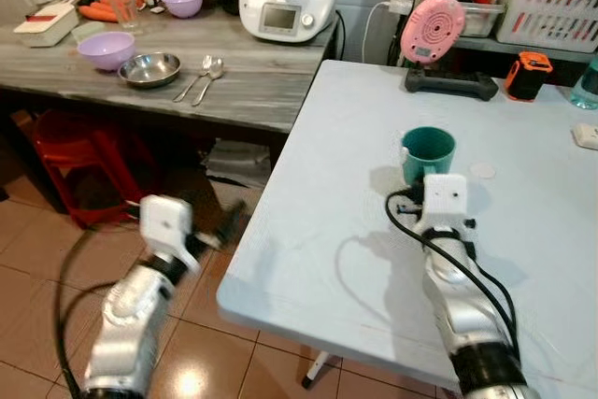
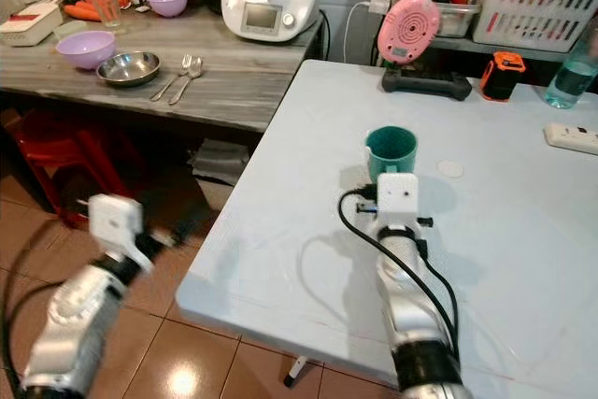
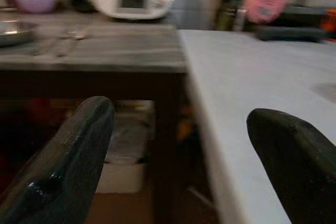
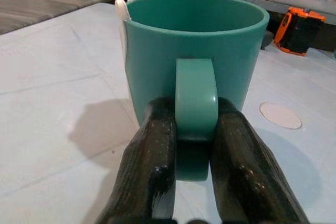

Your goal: Setting the table

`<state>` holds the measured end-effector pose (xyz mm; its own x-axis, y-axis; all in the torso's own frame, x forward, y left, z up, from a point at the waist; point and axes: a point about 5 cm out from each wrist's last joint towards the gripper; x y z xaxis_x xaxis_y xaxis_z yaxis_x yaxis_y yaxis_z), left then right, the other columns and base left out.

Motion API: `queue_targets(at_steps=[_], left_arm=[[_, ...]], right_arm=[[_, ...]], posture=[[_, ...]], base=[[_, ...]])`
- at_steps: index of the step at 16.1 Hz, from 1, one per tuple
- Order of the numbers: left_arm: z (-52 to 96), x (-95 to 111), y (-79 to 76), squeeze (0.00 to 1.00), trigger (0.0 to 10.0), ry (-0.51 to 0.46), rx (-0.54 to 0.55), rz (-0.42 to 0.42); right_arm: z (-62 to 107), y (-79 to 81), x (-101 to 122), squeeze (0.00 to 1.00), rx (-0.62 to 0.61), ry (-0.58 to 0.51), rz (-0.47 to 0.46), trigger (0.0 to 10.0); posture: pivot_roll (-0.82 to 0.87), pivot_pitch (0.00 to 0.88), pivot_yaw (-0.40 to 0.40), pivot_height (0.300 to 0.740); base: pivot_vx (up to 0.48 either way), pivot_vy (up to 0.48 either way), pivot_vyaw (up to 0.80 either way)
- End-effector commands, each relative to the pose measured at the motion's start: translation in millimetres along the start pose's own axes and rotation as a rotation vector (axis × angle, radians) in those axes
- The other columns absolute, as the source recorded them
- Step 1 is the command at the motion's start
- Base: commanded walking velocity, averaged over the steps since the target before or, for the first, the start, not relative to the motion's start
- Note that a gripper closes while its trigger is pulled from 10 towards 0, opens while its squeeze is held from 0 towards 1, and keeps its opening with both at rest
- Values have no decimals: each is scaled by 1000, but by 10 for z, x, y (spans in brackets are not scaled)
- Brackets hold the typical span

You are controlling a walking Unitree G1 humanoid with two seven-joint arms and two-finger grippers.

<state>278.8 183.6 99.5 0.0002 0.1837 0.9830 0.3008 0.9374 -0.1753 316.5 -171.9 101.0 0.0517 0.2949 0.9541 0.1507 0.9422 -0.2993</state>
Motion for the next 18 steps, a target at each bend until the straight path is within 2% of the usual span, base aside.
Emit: queue_targets(at_steps=[1, 2, 3, 4, 5, 8, 10, 13, 18], left_arm=[[6, -21, 68, 0, 10000, 16, 51, -6], [10, -36, 144, 0, 10000, 32, 117, -8], [20, -62, 196, 0, 10000, 49, 175, 7], [22, -72, 208, 0, 10000, 52, 192, 15], [12, -93, 213, 0, 10000, 54, 200, 24], [-66, -127, 163, 0, 10000, 55, 172, 20], [-100, -127, 147, 0, 10000, 48, 168, 51], [-163, -103, 130, 0, 10000, 33, 165, 76], [-172, -111, 143, 0, 10000, 24, 161, 78]], right_arm=[[5, -57, 69, 0, -9, -29, -13, 0], [68, -108, 51, 0, -16, -34, -20, 39], [153, -141, 59, 0, -19, -55, -42, 8471], [187, -150, 66, 0, -20, -66, -55, 8471], [269, -162, 91, 0, -14, -93, -76, 10000], [421, -151, 99, 0, 31, -103, -79, 10000], [429, -154, 119, 0, 39, -109, -76, 10000], [416, -186, 167, 0, 39, -123, -82, 10000], [421, -125, 198, 0, 72, -137, -71, 10000]], posture=[[31, 0, -10, 740], [30, 0, -13, 740], [30, 0, -13, 740], [30, 0, -13, 740], [20, 0, -10, 740], [-5, 0, -7, 740], [-15, 0, -2, 740], [-13, 0, -2, 740], [0, 0, -5, 740]], base=[[0, 0, 0], [0, 0, 0], [0, 0, 0], [0, 0, 0], [0, 0, 0], [0, 0, 0], [0, 148, 0], [0, 341, -746], [0, 477, 0]])
Point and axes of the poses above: a point about 5 cm out from each wrist's last joint towards the gripper, its own z axis pointing back from the gripper into the wrist, its own x axis along the axis of the wrist's last joint, y = z × x, and after that the axes turned 8 degrees about z, right-handed
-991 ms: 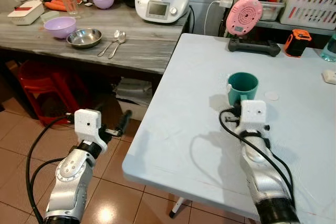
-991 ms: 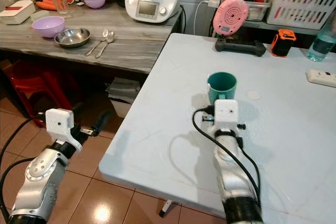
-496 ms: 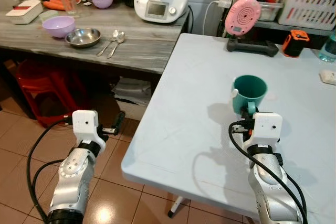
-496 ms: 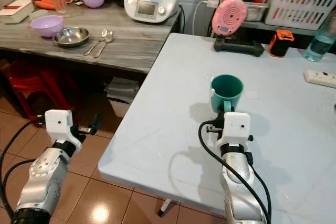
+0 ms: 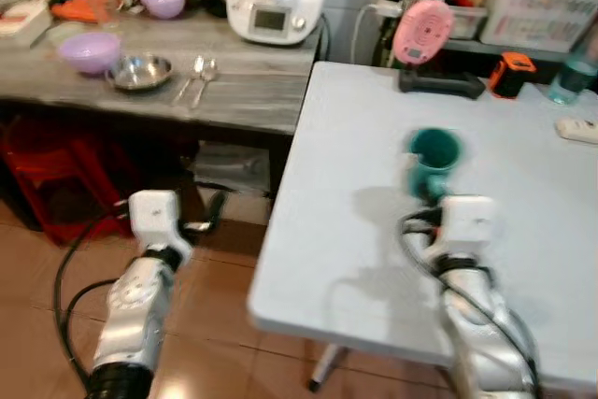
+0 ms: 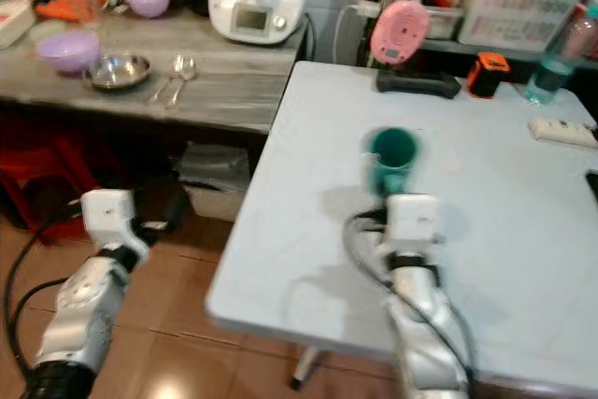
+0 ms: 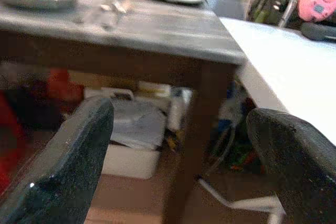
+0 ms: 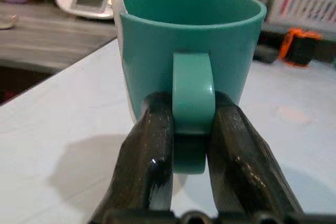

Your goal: Setting the table

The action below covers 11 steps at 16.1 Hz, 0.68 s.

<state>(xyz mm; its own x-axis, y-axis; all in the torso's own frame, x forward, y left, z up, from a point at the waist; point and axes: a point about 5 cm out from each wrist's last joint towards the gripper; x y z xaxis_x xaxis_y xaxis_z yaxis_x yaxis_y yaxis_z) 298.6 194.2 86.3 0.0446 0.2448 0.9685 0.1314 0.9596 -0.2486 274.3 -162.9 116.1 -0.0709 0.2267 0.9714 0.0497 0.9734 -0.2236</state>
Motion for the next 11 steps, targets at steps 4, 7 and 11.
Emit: queue_targets(at_steps=[4, 7, 11], left_arm=[[-5, -9, -29, 0, 10000, -4, -16, 5], [-15, -1, -26, 0, 10000, -5, -21, 1], [-16, -15, -57, 0, 10000, 4, -36, -7]], right_arm=[[-2, -83, 51, 0, -24, -22, 16, 10000], [9, -82, 41, 0, -30, -20, 16, 10000], [19, -65, 31, 0, -34, -19, 12, 10000]], posture=[[3, 0, 1, 740], [5, 0, 9, 740], [8, 0, 18, 740]], base=[[0, 480, 0], [0, 480, 0], [0, 480, 0]])
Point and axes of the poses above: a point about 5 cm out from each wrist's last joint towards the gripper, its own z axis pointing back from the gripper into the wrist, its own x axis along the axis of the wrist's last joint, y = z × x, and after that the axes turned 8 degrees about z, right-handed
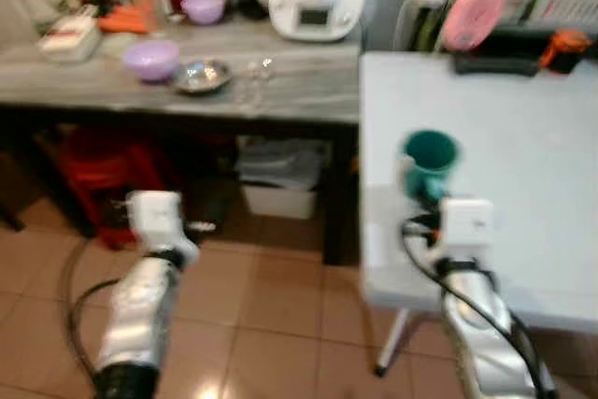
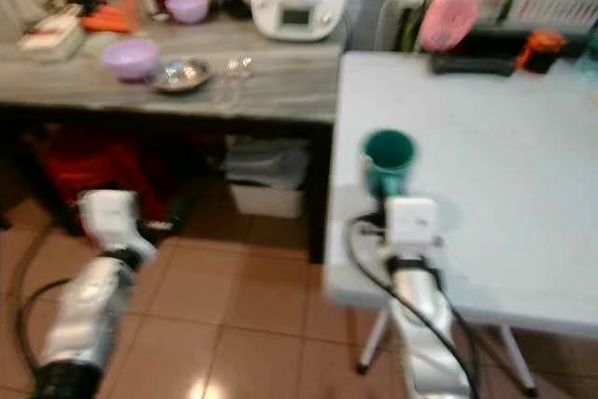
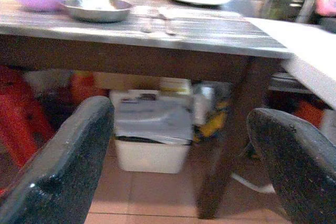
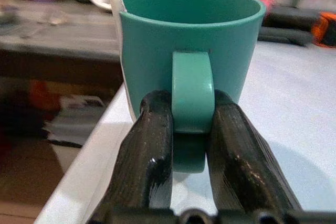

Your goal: Setting the table

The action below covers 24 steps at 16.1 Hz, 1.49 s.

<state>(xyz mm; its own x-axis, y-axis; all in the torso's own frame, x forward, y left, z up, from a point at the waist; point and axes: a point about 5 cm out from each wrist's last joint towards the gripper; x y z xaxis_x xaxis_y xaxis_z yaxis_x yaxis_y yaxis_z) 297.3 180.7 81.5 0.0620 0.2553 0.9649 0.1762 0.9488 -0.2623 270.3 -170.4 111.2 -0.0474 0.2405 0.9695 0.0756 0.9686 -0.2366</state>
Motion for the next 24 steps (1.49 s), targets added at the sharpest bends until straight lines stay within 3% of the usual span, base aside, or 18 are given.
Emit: queue_targets(at_steps=[1, 12, 17, 24], left_arm=[[-13, 78, 63, 0, 10000, -12, 9, -23], [-52, 95, 20, 0, 10000, -22, 2, -21], [-38, 93, 5, 0, 10000, -24, -12, -48], [-47, 85, -88, 0, 10000, -28, -75, 5]], right_arm=[[-15, 0, 90, 0, -14, -42, -7, 10000], [8, 12, 85, 0, -4, -49, 9, 10000], [24, 5, 76, 0, 2, -50, 27, 10000], [-4, 19, 88, 0, 5, -55, 29, 10000]], posture=[[8, 0, 27, 740], [4, 0, 24, 740], [-1, 0, 25, 740], [-2, 0, 19, 740]], base=[[0, 480, 0], [0, 479, 0], [0, 0, 88], [291, 0, 498]])
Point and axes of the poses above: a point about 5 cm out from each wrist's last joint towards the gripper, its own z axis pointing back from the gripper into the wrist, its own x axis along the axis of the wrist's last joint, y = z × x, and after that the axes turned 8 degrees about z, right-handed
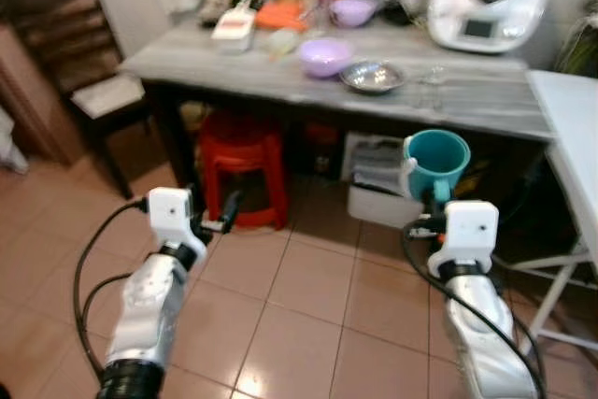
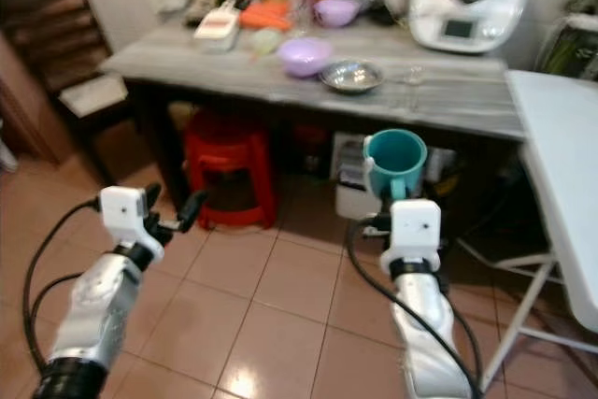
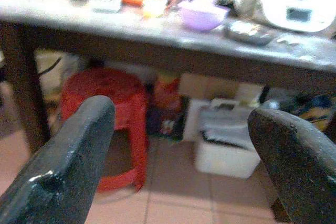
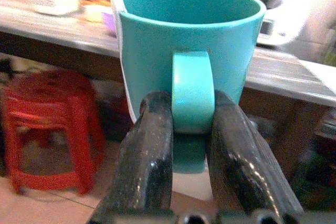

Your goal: Setting the table

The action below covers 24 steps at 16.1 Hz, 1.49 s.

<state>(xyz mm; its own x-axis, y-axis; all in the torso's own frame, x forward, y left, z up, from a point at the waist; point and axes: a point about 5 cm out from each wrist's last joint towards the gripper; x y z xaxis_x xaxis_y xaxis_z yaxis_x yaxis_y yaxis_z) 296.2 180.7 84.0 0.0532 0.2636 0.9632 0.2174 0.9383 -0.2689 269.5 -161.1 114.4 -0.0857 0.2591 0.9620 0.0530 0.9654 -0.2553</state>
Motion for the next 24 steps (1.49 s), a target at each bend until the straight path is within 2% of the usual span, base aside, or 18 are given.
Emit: queue_targets(at_steps=[1, 6, 14, 17, 19, 22, 24], left_arm=[[-57, 54, -84, 0, 10000, -17, -36, 2], [-50, 24, -120, 0, 10000, -12, -46, 17], [20, -58, -230, 0, 10000, -2, -59, 38], [127, 2, -201, 0, 10000, -28, -31, 21], [275, 19, -144, 0, 10000, -35, 4, 14], [422, -11, -108, 0, 10000, -15, 38, 7], [440, -13, -127, 0, 10000, -10, 39, 10]], right_arm=[[-19, -59, 33, 0, -17, -16, 12, 10000], [-41, -6, 33, 0, -13, -6, -20, 10000], [-22, -37, 15, 0, -26, 1, -22, 10000], [55, -104, 21, 0, -48, 4, -25, 10000], [206, -188, 7, 0, -75, 20, -24, 10000], [449, -267, -56, 0, -53, 46, 29, 10000], [486, -311, -64, 0, -58, 56, 34, 10000]], posture=[[-1, 0, 18, 740], [-2, 0, 11, 740], [-13, 0, 15, 740], [-16, 0, 8, 740], [-16, 0, 9, 740], [-17, 0, 19, 740], [-21, 0, 21, 740]], base=[[322, 0, 0], [328, 0, 0], [329, 0, 0], [329, 0, 0], [332, 0, 0], [329, 0, 0], [326, 0, 0]])
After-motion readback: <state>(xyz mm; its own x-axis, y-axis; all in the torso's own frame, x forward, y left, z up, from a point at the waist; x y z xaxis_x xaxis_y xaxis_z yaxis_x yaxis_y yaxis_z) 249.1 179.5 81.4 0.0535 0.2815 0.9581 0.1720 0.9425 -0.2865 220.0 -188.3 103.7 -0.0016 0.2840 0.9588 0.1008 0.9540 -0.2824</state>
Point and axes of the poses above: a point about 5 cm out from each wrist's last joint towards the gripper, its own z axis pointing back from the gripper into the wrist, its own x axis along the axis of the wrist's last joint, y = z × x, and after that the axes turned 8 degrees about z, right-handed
